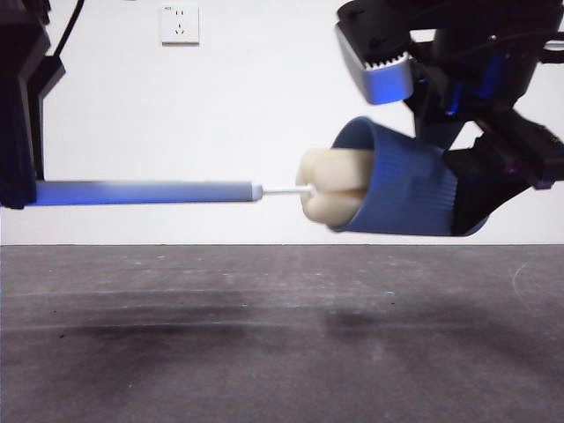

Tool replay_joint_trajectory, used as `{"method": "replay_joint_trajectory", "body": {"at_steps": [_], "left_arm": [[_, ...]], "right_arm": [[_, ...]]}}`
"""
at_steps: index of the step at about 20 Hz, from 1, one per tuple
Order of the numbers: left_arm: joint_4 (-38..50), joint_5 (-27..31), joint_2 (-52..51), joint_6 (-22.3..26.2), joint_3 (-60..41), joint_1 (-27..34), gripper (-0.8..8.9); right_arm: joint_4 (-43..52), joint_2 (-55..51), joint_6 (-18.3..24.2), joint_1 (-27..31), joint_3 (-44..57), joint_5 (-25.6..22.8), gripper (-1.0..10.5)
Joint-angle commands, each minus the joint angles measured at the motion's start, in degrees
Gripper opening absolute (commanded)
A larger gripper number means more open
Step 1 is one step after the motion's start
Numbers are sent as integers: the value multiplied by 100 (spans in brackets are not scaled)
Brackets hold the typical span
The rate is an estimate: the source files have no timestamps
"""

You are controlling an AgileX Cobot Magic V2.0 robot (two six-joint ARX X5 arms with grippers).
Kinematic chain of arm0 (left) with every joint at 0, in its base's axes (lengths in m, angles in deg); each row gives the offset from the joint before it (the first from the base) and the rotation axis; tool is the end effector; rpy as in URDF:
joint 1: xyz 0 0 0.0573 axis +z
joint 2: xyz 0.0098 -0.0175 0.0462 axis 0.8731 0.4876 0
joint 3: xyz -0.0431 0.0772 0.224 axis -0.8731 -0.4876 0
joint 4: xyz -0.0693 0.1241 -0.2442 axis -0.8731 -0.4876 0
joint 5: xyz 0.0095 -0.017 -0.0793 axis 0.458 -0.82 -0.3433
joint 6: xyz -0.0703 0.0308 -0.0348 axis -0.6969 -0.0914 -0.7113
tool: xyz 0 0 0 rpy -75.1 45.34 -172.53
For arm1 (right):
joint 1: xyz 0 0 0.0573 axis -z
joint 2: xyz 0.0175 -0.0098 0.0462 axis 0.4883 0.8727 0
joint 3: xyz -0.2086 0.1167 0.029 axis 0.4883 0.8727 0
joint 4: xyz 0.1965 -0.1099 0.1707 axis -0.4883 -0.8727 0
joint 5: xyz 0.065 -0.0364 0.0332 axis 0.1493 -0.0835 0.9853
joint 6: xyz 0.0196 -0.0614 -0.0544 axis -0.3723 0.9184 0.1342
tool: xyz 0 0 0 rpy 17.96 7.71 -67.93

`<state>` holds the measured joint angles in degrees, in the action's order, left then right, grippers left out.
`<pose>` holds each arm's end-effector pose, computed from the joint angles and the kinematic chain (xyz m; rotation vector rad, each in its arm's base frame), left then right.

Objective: Pick up the cup brush,pick up the cup,insert the brush into the cup,clean the cup,put the cup brush back,put the cup back to the fixed position on the table

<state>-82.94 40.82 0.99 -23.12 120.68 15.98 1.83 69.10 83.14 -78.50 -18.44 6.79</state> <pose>0.1829 -0.1818 0.1936 0.8045 1.0899 -0.8979 0.2260 0.2055 0.1616 -1.6289 0.6008 0.7000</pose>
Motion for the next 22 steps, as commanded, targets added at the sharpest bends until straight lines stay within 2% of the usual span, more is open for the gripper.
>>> {"method": "replay_joint_trajectory", "body": {"at_steps": [1, 13, 17, 22], "left_arm": [[122, -9, 136, 63, -4, -22, -8], [603, -48, 260, -177, -4, -142, -9], [291, 17, 227, -306, -4, -90, -8], [-494, 168, -72, -367, -4, -55, -8]], "right_arm": [[140, 162, 151, -151, -13, 4, -12], [586, 610, 291, -769, -13, 9, -12], [472, 610, 157, -874, -13, -105, -12], [284, 610, 48, -879, -13, -192, -12]]}}
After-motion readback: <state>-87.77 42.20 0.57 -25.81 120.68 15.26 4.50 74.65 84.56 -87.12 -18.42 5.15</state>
